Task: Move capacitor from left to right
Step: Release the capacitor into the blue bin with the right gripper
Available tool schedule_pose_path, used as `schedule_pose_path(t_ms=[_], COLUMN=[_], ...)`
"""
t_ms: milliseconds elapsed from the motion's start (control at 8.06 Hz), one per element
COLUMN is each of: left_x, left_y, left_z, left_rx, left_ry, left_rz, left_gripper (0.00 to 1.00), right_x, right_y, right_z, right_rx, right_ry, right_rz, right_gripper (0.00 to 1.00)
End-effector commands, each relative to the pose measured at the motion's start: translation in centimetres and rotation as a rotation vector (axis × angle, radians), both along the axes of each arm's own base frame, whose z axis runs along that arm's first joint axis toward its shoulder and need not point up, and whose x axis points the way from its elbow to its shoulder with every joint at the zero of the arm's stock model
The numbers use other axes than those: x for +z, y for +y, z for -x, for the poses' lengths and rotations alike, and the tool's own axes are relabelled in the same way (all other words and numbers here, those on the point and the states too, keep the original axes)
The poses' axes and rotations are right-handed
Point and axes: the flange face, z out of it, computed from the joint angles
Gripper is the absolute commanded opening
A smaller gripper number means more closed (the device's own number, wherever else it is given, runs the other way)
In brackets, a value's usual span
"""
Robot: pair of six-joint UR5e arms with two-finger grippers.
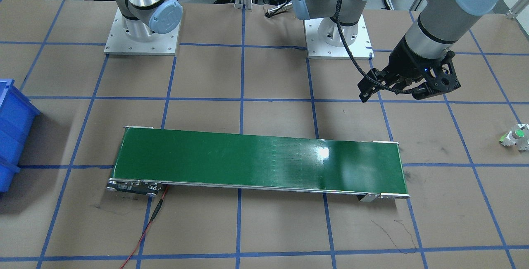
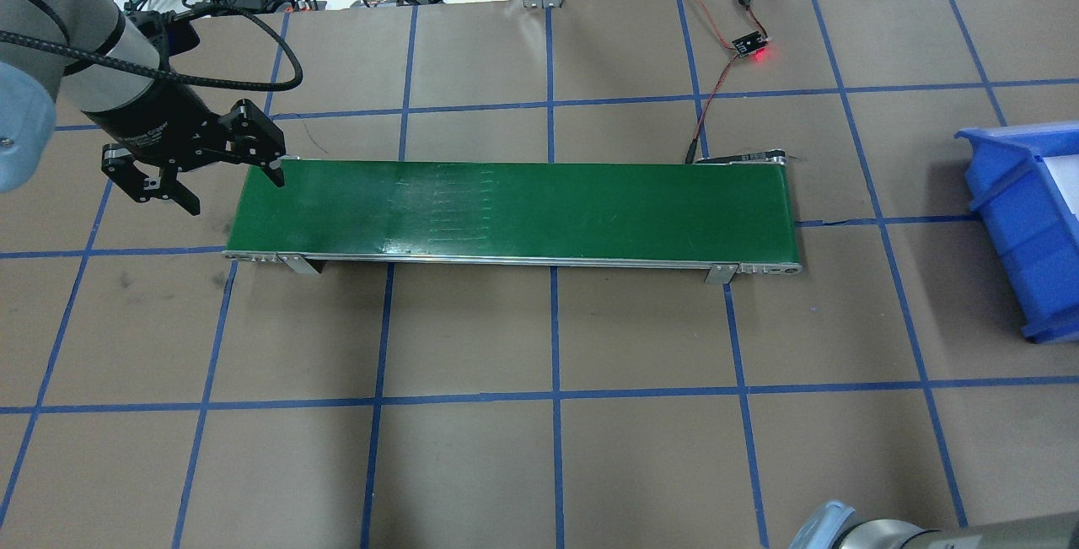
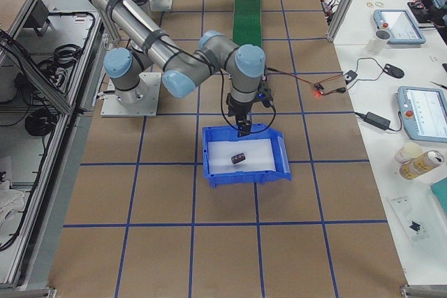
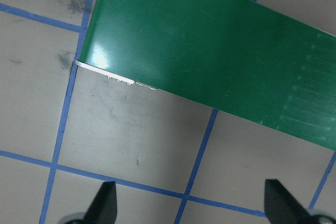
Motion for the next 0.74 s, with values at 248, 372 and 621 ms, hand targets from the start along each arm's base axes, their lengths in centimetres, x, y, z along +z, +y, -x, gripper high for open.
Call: schedule_pose_path(t_ms=[248,372,621], left_x=[-0.4,-0.4,-0.4], left_y=[-0.1,-0.1,0.0], left_z=[0.6,0.7,2.1], left_rx=[-0.011,-0.013,-0.034], left_ry=[-0.002,0.000,-0.002], left_rz=[0.002,0.000,0.000], left_gripper=[1.00,1.00,1.00], right_x=[14.0,14.3,14.0], right_y=[2.9,2.8,3.0], right_z=[-21.3,-26.1,-37.0], right_rx=[-0.218,-0.245,-0.264], right_ry=[-0.050,-0.056,-0.055], right_rz=[0.019,-0.001,0.002], right_gripper=[1.00,1.00,1.00])
